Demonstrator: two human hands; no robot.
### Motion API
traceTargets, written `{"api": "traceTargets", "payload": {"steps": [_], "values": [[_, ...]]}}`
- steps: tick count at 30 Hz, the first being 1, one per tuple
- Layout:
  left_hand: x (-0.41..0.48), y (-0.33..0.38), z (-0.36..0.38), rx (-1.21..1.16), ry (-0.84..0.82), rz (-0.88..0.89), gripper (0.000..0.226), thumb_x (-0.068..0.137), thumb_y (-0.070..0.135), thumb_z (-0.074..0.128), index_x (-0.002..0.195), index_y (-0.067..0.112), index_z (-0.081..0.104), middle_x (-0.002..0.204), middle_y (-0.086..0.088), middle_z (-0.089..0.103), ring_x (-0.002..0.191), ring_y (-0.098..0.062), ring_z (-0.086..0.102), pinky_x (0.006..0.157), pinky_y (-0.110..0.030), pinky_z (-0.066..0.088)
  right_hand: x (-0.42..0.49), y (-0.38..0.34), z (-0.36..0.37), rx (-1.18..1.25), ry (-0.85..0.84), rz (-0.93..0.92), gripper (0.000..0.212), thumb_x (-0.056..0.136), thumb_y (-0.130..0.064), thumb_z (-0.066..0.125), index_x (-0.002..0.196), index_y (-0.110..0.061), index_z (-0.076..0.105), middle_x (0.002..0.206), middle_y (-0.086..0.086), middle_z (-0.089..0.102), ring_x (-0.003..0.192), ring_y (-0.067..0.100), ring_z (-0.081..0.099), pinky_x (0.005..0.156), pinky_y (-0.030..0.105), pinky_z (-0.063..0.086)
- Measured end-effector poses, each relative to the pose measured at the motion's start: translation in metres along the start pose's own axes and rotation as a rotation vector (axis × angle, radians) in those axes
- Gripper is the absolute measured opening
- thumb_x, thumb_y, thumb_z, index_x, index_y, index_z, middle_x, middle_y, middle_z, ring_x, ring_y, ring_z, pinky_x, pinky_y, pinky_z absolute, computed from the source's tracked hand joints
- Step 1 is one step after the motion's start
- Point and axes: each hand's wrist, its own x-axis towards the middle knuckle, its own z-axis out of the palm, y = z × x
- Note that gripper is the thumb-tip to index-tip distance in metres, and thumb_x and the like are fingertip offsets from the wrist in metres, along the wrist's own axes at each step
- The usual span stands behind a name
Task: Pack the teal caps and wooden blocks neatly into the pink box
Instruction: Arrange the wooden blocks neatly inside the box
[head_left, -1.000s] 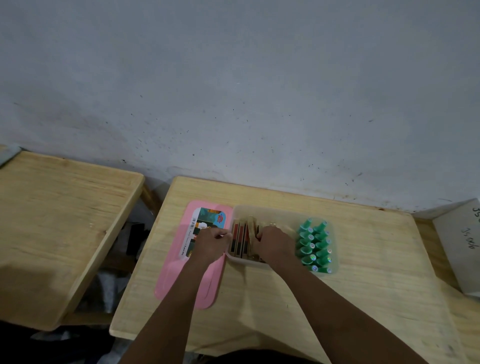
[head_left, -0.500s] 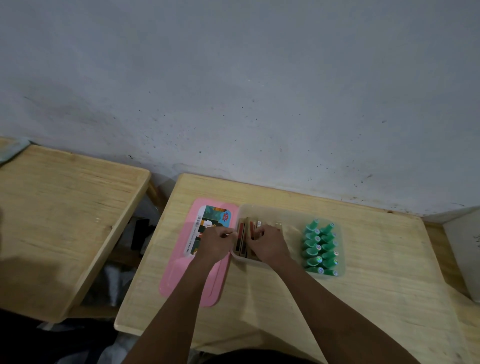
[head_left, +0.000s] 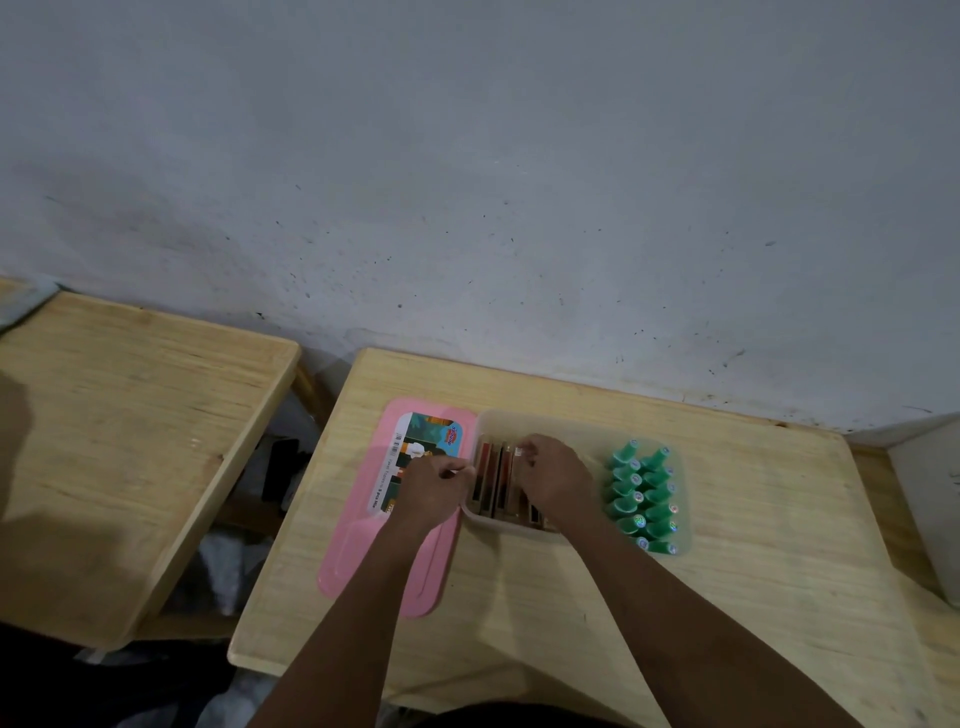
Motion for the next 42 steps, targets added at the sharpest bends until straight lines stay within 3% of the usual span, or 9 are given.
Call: {"api": "traceTargets", "payload": {"steps": [4, 9, 19, 27, 31, 38, 42], "values": [[0.0, -0.001, 0.0, 0.012, 0.004, 0.011, 0.033, 0.09, 0.021, 0.061, 0.12, 0.008, 0.063, 0.114, -0.013, 0.067, 0.104, -0.028, 0.064, 0.093, -0.045, 0.054, 0.012, 0.001, -0.011, -0.159, -0.103, -0.038, 0.043, 0.093, -0.02, 0.049, 0.135, -0.03, 0.052, 0.138, -0.006, 0.055, 0.121, 0.019, 0.055, 0.096, 0.033, 0.045], [-0.001, -0.001, 0.001, 0.009, 0.015, 0.019, 0.034, 0.09, 0.02, 0.06, 0.121, 0.007, 0.062, 0.115, -0.012, 0.066, 0.105, -0.027, 0.063, 0.093, -0.044, 0.054, 0.017, -0.004, -0.004, -0.201, -0.16, -0.038, 0.035, 0.091, -0.017, 0.047, 0.119, -0.03, 0.062, 0.122, -0.003, 0.065, 0.107, 0.023, 0.062, 0.09, 0.038, 0.052], [0.0, -0.003, 0.002, -0.004, 0.011, 0.024, 0.034, 0.09, 0.021, 0.06, 0.122, 0.009, 0.062, 0.119, -0.011, 0.064, 0.106, -0.023, 0.061, 0.093, -0.044, 0.054, 0.022, 0.002, 0.004, -0.126, -0.116, 0.04, 0.026, 0.092, -0.035, 0.049, 0.116, -0.032, 0.057, 0.12, -0.004, 0.065, 0.106, 0.022, 0.061, 0.089, 0.035, 0.048], [0.0, -0.003, 0.003, 0.003, 0.015, 0.01, 0.034, 0.091, 0.022, 0.059, 0.122, 0.01, 0.061, 0.119, -0.011, 0.063, 0.107, -0.023, 0.061, 0.092, -0.043, 0.055, 0.024, 0.006, -0.007, -0.048, -0.24, 0.015, 0.045, 0.086, -0.031, 0.054, 0.131, -0.034, 0.054, 0.136, -0.009, 0.056, 0.118, 0.017, 0.056, 0.098, 0.035, 0.047], [0.001, -0.004, 0.003, 0.005, 0.013, 0.005, 0.034, 0.09, 0.022, 0.06, 0.122, 0.01, 0.062, 0.12, -0.012, 0.063, 0.108, -0.025, 0.06, 0.092, -0.044, 0.055, 0.026, 0.009, -0.011, -0.01, -0.296, -0.038, 0.046, 0.089, -0.023, 0.052, 0.135, -0.026, 0.054, 0.138, -0.004, 0.056, 0.117, 0.018, 0.056, 0.098, 0.033, 0.046], [0.003, -0.005, 0.004, 0.012, 0.015, 0.006, 0.033, 0.09, 0.023, 0.06, 0.12, 0.01, 0.062, 0.119, -0.011, 0.064, 0.106, -0.024, 0.062, 0.091, -0.044, 0.055, 0.027, 0.009, -0.02, 0.077, -0.278, -0.131, 0.03, 0.095, -0.016, 0.053, 0.121, -0.011, 0.067, 0.125, 0.005, 0.064, 0.109, 0.019, 0.061, 0.084, 0.022, 0.042], [0.004, -0.005, 0.005, 0.015, 0.023, 0.001, 0.032, 0.09, 0.023, 0.06, 0.12, 0.01, 0.063, 0.117, -0.012, 0.065, 0.105, -0.025, 0.063, 0.091, -0.044, 0.055, 0.025, 0.013, -0.018, 0.124, -0.291, -0.132, 0.028, 0.096, -0.019, 0.053, 0.12, -0.012, 0.066, 0.121, 0.006, 0.065, 0.099, 0.015, 0.06, 0.076, 0.021, 0.043]]}}
